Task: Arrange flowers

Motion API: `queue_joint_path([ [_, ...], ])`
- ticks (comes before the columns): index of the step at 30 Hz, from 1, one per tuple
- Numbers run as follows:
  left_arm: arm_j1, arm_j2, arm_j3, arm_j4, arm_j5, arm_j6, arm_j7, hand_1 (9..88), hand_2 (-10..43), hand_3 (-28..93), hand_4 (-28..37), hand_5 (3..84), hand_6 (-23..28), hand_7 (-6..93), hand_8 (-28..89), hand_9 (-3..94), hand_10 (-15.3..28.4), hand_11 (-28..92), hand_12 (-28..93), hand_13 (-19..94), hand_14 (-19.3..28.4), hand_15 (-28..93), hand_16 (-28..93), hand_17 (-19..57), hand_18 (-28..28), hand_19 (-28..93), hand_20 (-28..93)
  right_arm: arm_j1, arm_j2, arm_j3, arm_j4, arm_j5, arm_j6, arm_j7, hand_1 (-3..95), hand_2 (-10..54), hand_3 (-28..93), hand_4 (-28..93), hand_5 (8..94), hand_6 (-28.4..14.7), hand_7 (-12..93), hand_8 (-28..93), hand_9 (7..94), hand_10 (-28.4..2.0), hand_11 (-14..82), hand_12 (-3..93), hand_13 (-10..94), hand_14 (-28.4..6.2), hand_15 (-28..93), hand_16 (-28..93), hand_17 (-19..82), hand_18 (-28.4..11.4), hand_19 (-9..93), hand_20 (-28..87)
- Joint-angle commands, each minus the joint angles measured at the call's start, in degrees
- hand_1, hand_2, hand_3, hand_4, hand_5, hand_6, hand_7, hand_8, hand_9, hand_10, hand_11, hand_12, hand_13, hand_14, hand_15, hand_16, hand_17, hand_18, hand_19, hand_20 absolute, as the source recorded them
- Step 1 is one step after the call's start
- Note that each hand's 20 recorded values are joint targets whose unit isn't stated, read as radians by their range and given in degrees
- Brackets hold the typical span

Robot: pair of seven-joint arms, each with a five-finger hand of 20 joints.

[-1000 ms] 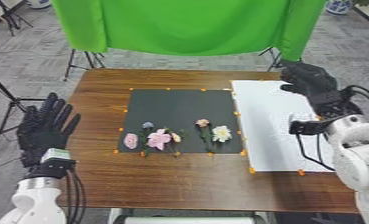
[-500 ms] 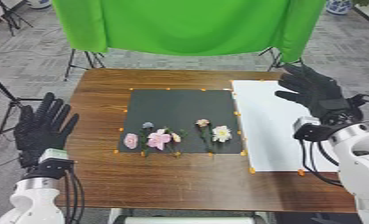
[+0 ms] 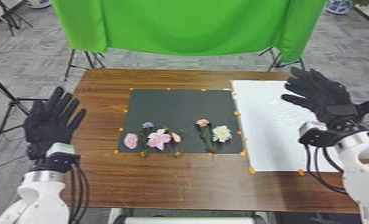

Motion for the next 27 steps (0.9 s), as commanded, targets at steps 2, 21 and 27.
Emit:
queue_joint_path([
  [2,-0.23,-1.01,0.65,-0.5,1.4,-2.16,-1.48,23.8,15.9,69,-28.3,36.2,8.2,4.8,-6,24.1,13.6,12,7,16,11.4,17,-6,-6.0,12.8,28,8,-2.89,-0.83,0.87,-1.38,-0.41,-1.98,-0.18,8.9,5.1,81,-27,41.6,-3.6,8,-10,37.2,-12.8,3.2,9.3,27,-10.2,6,14,16,-15.3,17,19],
  [21,0.19,-1.47,0.39,-0.53,3.49,-2.21,-2.35,23.9,16.0,69,-28.3,37.1,8.3,5.0,-6,27.2,14.0,13,7,18,12.8,19,-6,-5.9,13.1,28,8,-7.71,-2.64,3.04,-4.35,1.17,-0.3,-1.19,9.0,5.0,81,-27,41.9,-4.0,8,-10,36.7,-13.5,3.0,8.6,25,-8.3,7,8,16,-14.6,13,20],
  [27,0.66,-0.58,-0.1,-0.64,3.24,-2.21,-1.79,23.9,15.9,69,-28.3,37.5,8.4,5.1,-6,27.9,14.3,13,7,19,12.9,20,-6,-6.0,13.3,29,8,-6.42,-1.95,3.36,-4.98,1.32,-1.82,-0.02,9.2,5.1,82,-27,41.9,-4.0,8,-10,36.8,-13.3,3.1,8.6,25,-8.3,7,7,16,-14.8,14,20],
])
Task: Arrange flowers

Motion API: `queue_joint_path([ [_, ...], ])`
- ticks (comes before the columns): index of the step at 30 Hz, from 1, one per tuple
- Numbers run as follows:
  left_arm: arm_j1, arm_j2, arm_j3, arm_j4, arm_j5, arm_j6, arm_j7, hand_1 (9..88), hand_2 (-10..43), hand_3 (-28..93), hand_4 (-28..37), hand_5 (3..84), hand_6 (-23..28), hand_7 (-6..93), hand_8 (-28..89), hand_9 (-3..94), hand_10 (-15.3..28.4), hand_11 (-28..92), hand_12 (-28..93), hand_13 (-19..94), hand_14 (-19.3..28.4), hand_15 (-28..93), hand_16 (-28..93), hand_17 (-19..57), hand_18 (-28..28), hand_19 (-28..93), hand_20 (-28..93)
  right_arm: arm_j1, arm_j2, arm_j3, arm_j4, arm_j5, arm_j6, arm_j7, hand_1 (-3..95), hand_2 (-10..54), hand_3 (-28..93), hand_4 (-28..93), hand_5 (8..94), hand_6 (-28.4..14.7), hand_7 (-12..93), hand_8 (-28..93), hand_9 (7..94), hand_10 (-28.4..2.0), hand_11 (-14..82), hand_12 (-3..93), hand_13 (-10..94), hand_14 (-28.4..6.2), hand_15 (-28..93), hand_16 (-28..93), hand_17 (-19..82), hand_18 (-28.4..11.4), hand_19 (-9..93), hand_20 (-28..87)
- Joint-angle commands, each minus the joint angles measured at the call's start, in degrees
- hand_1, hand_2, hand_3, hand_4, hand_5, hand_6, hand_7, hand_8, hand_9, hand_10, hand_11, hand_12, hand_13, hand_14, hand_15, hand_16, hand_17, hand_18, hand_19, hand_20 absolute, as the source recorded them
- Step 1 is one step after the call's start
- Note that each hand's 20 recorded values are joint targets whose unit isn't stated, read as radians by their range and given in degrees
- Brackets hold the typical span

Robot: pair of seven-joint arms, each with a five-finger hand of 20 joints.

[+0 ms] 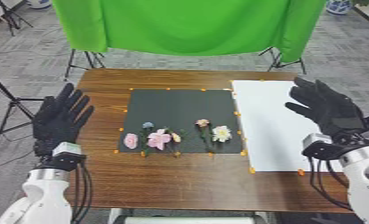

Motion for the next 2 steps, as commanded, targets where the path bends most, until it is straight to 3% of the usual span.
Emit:
queue_joint_path([
  [1,0.94,-0.1,-0.53,-0.42,-0.04,-0.39,0.23,23.9,15.9,69,-28.3,37.5,8.4,5.1,-6,28.0,14.3,13,7,19,13.0,20,-6,-6.0,13.3,29,8,0.26,0.05,0.43,-1.32,0.1,-1.74,0.94,9.3,5.1,81,-27,41.9,-4.0,8,-10,36.7,-13.3,3.1,8.6,25,-8.4,7,7,16,-15.0,14,20],
  [2,0.8,-0.04,-0.58,-0.34,0.27,-0.68,0.29,23.9,15.9,69,-28.3,37.5,8.4,5.1,-6,28.1,14.3,13,7,19,13.1,20,-6,-6.1,13.3,29,8,0.25,0.05,0.4,-1.35,-0.28,-1.79,0.85,9.4,5.2,81,-27,41.9,-4.0,8,-10,36.7,-13.3,3.1,8.6,26,-8.5,7,7,16,-15.1,14,20],
])
